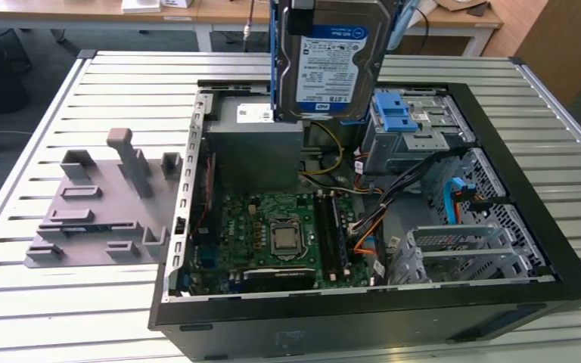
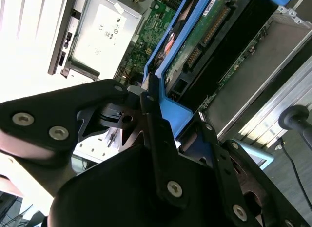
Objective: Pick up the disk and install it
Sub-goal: 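Pick up the disk, then insert the disk into the insertion slot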
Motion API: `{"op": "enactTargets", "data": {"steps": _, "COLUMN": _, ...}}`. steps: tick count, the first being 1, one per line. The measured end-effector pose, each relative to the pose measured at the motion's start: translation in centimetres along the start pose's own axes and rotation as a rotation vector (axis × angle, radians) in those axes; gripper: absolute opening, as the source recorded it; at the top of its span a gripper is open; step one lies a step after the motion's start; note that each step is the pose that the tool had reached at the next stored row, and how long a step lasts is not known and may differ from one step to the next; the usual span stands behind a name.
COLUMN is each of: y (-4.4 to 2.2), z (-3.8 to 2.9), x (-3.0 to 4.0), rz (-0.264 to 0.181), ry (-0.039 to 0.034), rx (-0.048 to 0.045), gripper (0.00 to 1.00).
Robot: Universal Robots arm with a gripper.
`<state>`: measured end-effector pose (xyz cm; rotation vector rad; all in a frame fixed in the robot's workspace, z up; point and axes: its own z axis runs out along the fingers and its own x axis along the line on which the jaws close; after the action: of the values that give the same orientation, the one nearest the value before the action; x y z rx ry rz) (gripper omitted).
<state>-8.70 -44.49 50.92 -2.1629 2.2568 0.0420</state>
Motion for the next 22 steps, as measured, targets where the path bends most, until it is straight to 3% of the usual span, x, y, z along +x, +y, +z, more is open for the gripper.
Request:
{"op": "enactTargets", "data": {"steps": 16, "y": -0.10, "z": 0.00, "x": 0.00, "rz": 0.000, "ry": 0.0000, "rx": 0.0000, "gripper": 0.36}}
{"op": "enactTargets", "data": {"steps": 22, "y": -0.12, "z": -0.01, "x": 0.34, "rz": 0.000, "ry": 0.0001, "rx": 0.0000, "gripper": 0.36}}
